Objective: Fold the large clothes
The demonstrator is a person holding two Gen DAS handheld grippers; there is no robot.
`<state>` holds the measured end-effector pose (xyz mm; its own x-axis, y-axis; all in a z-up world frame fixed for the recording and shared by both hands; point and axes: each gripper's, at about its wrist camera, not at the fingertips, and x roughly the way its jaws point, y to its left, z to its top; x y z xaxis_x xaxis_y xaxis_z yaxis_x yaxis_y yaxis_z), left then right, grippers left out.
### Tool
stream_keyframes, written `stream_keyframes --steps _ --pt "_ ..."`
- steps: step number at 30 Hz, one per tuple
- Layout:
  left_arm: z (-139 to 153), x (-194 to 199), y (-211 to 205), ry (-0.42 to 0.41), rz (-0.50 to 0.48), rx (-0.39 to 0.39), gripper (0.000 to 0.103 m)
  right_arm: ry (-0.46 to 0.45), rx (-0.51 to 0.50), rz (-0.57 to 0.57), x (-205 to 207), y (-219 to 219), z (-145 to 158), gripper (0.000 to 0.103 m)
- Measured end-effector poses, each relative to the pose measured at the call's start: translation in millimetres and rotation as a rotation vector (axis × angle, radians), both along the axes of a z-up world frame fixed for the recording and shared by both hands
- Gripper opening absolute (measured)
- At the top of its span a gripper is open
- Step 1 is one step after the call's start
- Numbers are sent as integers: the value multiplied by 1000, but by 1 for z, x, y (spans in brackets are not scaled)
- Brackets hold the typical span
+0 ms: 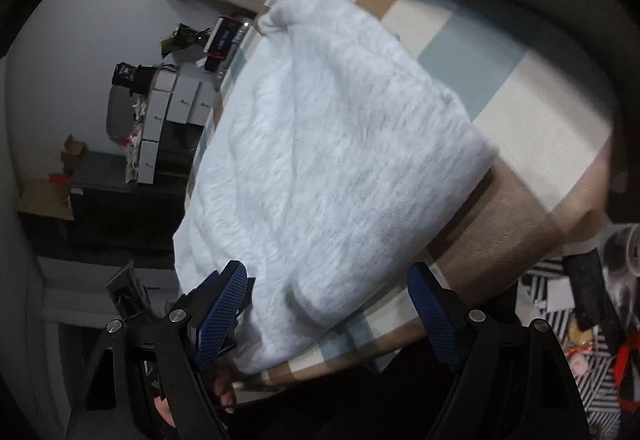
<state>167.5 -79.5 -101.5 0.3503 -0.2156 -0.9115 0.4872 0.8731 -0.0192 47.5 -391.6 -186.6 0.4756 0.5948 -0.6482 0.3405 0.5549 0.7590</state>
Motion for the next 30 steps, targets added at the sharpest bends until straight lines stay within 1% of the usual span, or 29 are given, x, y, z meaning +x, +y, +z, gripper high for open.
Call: stream_keyframes --steps 2,7,8,11,15,16,18,20,21,22,23,24,26,27,29,30 --pt "-2 1 2 4 -2 -10 103 19 -16 7 7 8 -6 84" --pt "-3 3 4 -9 -8 -16 103 -76 -177 46 18 26 14 83" --pt "-3 2 3 -8 -8 -18 103 -65 -205 37 21 28 14 83" --pt "-2 0 2 -10 -10 -17 103 -28 -234 -12 20 23 7 82" --pt "-2 0 1 -13 -8 -18 103 -30 -292 -120 15 7 8 80" --pt "-2 -1 1 -13 -9 -20 103 -39 -284 -133 14 5 7 82" --pt "-2 -1 1 -16 -8 -21 103 -41 -275 -137 18 5 6 81" --pt "-2 -2 1 -19 -9 -23 103 -64 -289 -114 23 11 11 75" --pt "-2 -2 1 -19 -9 -24 103 -93 -306 -101 25 15 17 67" --pt "-2 -2 1 -19 -9 -25 103 -132 -312 -85 25 18 23 55" --pt "-2 -2 2 -19 -9 -26 103 -175 -318 -71 24 21 31 50" --pt "-1 -2 2 -18 -9 -27 103 -221 -327 -56 22 23 40 47" --pt "-1 -2 2 -16 -11 -27 103 -298 -329 -27 19 27 49 47" --pt "-1 -2 2 -16 -11 -27 103 -309 -334 -21 18 27 47 47" --pt "-1 -2 1 -17 -11 -25 103 -249 -354 -25 21 24 34 49" --pt "-1 -2 1 -17 -10 -26 103 -196 -333 -42 24 20 23 49"
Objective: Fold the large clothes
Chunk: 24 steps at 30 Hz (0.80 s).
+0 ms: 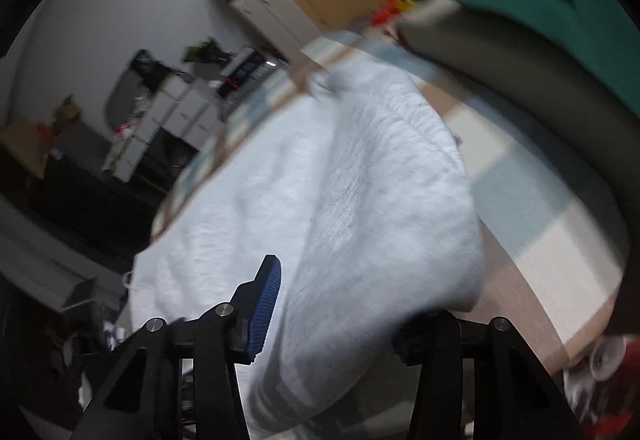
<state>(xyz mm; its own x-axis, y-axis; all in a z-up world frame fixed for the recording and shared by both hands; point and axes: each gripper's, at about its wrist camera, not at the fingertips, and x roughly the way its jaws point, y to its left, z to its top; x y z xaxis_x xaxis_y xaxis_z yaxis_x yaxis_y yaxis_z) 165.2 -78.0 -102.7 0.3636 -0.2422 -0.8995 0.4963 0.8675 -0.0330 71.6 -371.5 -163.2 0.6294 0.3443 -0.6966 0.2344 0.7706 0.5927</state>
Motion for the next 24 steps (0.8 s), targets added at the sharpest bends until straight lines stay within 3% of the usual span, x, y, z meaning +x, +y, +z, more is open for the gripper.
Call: stream_keyframes --steps 2,3,6,9,13,15,20,22,24 --pt "0 0 0 -1 -1 -1 103 65 29 -38 3 -6 -14 49" --pt "0 0 1 -1 -2 -1 103 93 -12 -45 6 -5 -17 52" --pt "0 0 1 -2 -3 -3 103 84 -80 -25 15 2 -12 53" --pt "0 0 1 -3 -4 -5 103 70 -109 -9 23 7 -8 43" --pt "1 0 0 -6 -17 -4 102 -48 -207 84 19 19 11 22" --pt "1 1 -3 -13 -32 -8 102 -158 -272 151 10 30 31 20" --pt "3 2 -18 -22 -71 -31 102 -364 -306 242 -17 47 69 17" --pt "7 3 -24 -37 -101 -5 102 -357 -338 245 -16 46 67 17" --pt "16 6 -18 -19 -107 -27 101 -295 -312 212 -10 31 57 17"
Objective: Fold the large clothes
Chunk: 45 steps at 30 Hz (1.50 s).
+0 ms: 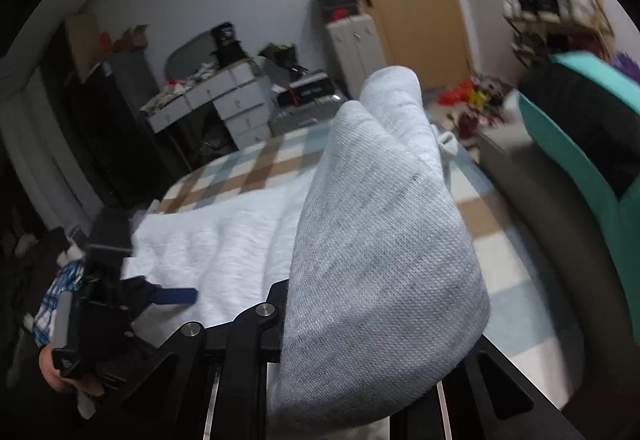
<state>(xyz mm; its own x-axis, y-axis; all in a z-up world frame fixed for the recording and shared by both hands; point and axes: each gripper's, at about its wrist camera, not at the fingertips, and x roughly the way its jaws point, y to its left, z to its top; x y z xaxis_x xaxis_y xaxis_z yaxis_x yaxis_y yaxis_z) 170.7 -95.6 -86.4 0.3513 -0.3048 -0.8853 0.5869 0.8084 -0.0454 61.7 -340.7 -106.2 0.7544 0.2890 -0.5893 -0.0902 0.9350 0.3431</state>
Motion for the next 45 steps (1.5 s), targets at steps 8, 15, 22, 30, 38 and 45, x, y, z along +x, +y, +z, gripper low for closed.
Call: stream_keyframes --steps 8,15,22,30,38,45 --pt "-6 16 27 -42 169 102 102 64 12 19 1 -17 -11 17" --pt "-15 34 -4 63 122 1 102 9 71 27 16 -37 7 15" --pt "-7 46 -72 16 1 -32 102 -108 -183 37 8 -30 46 14" --pt "-18 33 -66 -12 66 13 102 -73 -183 29 20 -44 41 14" --pt "0 46 -85 109 62 -163 98 -93 -318 10 32 -37 86 12" --pt "-1 -29 -63 150 -88 -124 98 -57 -334 -23 39 -43 73 12"
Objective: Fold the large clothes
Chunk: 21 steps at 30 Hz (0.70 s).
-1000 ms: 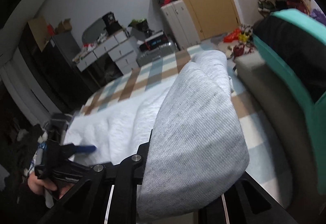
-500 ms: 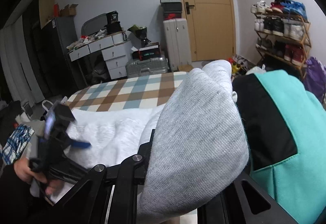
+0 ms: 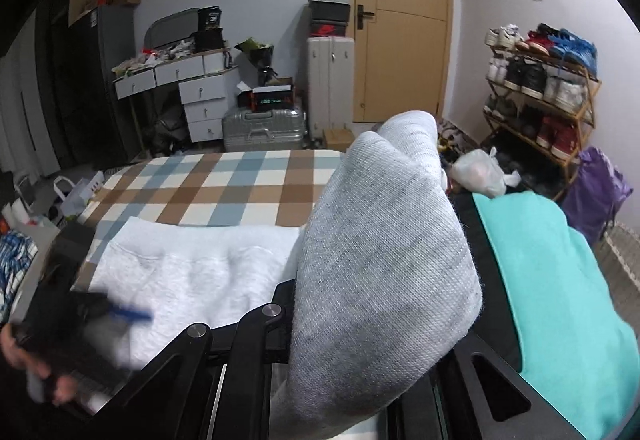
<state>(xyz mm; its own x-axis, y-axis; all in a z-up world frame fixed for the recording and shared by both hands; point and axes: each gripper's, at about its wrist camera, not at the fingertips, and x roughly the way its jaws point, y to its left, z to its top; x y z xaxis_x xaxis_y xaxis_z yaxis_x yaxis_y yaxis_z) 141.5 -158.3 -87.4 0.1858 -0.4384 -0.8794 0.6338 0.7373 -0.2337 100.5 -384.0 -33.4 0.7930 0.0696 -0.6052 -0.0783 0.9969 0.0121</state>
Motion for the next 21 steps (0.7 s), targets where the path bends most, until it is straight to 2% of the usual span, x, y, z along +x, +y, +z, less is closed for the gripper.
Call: stream_keyframes --steps 1,3,5,6,7,9,10,11,12,13,14,15,16,18,19,21 --pt "-5 -14 -9 -86 -30 67 98 -1 3 -3 0 1 0 12" --pt "-9 -27 -18 -149 -17 112 102 2 7 -8 0 2 -1 12" --pt "-7 -29 -17 -138 -14 99 100 11 -3 -19 0 6 -3 12" --pt "-2 -30 -12 -129 -4 82 91 14 -8 -21 -1 5 -3 12" --pt "11 -33 1 -112 24 34 87 16 -16 -25 -1 5 -2 12" --pt "27 -34 20 -130 47 -27 86 16 -10 -32 -2 3 2 12" --pt "31 -36 29 -175 70 -11 87 18 2 -33 -4 1 3 12" --pt "23 -34 32 -185 94 52 87 19 5 -36 -5 -1 3 12" --pt "3 -28 32 -127 100 113 87 20 -3 -37 -7 0 2 12" --pt "-18 -23 30 -53 93 137 87 20 -27 -34 -7 2 -1 12" --pt "-21 -29 28 -100 96 103 97 15 -52 -30 -8 6 -4 12" --pt "-22 -34 22 -122 80 131 97 10 -66 -26 -9 9 -6 13" --pt "-18 -37 19 -125 77 146 97 8 -78 -22 -8 11 -8 13" --pt "-8 -36 27 -93 97 103 87 14 -95 -22 -6 15 -11 13" --pt "-1 -37 37 -85 119 79 87 18 -89 -26 -5 14 -9 13" --pt "6 -37 51 -124 137 105 87 25 -71 -31 -5 10 -6 13"
